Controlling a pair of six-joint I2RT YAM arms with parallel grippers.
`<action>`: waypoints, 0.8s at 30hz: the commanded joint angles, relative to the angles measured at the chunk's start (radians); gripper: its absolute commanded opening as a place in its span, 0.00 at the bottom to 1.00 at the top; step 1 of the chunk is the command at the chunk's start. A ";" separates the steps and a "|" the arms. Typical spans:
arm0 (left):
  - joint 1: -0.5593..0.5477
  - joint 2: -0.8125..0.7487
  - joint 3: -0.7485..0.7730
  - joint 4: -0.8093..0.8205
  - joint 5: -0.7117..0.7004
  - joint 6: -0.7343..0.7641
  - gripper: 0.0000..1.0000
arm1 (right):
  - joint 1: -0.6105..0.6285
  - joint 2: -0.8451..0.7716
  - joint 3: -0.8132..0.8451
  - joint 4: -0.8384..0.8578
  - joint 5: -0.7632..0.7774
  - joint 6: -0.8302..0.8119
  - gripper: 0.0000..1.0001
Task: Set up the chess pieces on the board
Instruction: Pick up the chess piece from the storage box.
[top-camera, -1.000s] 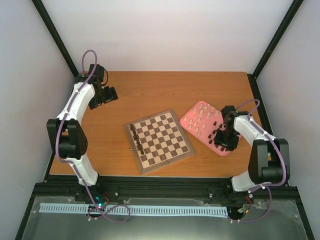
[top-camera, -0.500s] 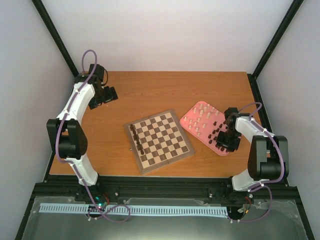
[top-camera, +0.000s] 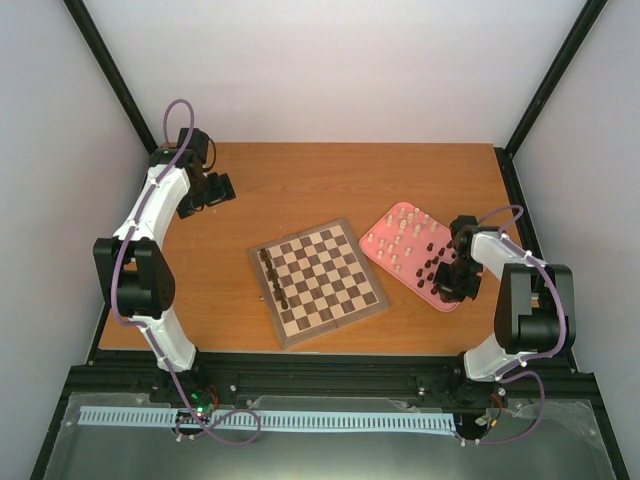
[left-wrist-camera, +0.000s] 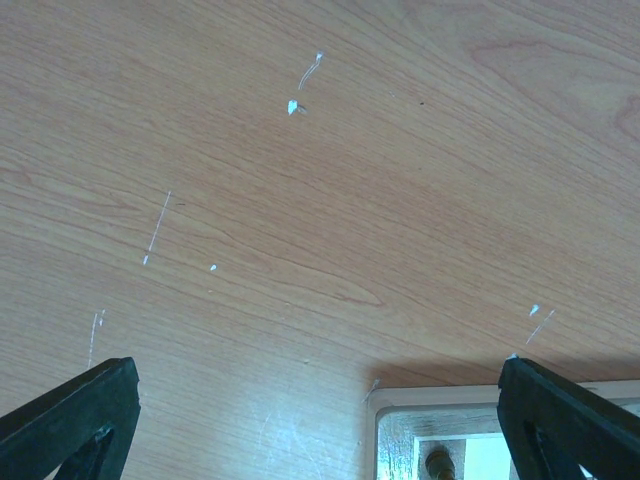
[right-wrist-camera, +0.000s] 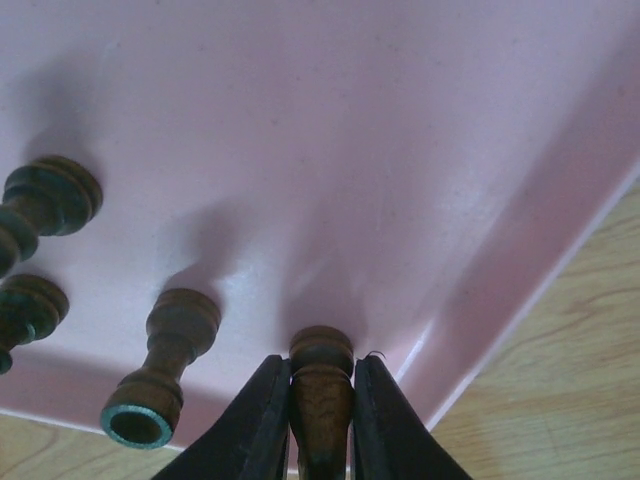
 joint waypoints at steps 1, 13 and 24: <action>-0.005 -0.019 0.017 -0.019 -0.011 0.000 1.00 | -0.012 -0.017 0.004 -0.011 0.042 -0.010 0.04; -0.005 -0.001 0.052 -0.026 -0.013 0.000 1.00 | 0.140 -0.206 0.304 -0.289 0.092 -0.009 0.03; -0.006 -0.008 0.044 -0.025 -0.009 -0.005 1.00 | 0.768 0.041 0.579 -0.189 0.176 0.043 0.03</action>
